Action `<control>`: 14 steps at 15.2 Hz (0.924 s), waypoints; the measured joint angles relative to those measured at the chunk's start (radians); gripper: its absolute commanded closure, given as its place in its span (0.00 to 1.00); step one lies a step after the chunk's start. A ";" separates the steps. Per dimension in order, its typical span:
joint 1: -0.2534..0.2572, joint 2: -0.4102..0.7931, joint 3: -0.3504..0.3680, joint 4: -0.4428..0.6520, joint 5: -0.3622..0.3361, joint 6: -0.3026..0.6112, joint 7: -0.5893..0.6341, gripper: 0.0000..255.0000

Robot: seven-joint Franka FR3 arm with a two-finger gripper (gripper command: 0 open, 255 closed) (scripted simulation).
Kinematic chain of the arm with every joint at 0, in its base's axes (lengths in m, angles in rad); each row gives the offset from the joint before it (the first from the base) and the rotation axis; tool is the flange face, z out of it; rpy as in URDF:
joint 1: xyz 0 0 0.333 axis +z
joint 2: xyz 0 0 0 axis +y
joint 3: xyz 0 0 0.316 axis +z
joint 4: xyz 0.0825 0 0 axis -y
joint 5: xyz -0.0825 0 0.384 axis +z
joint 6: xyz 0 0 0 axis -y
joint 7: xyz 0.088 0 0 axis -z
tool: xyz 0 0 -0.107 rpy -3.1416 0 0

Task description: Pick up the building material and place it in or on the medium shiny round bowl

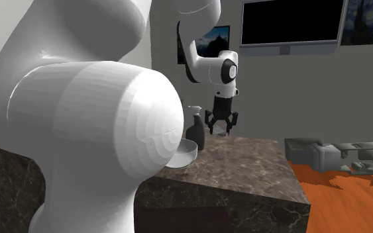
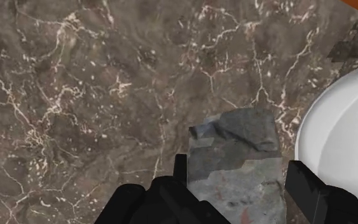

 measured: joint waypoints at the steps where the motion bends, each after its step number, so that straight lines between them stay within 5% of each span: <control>1: 0.000 -0.008 -0.001 0.002 -0.001 -0.011 0.001 1.00; 5: 0.015 -0.046 0.002 -0.028 -0.006 -0.017 0.022 1.00; 14: 0.132 -0.214 0.054 -0.274 -0.026 0.075 0.192 1.00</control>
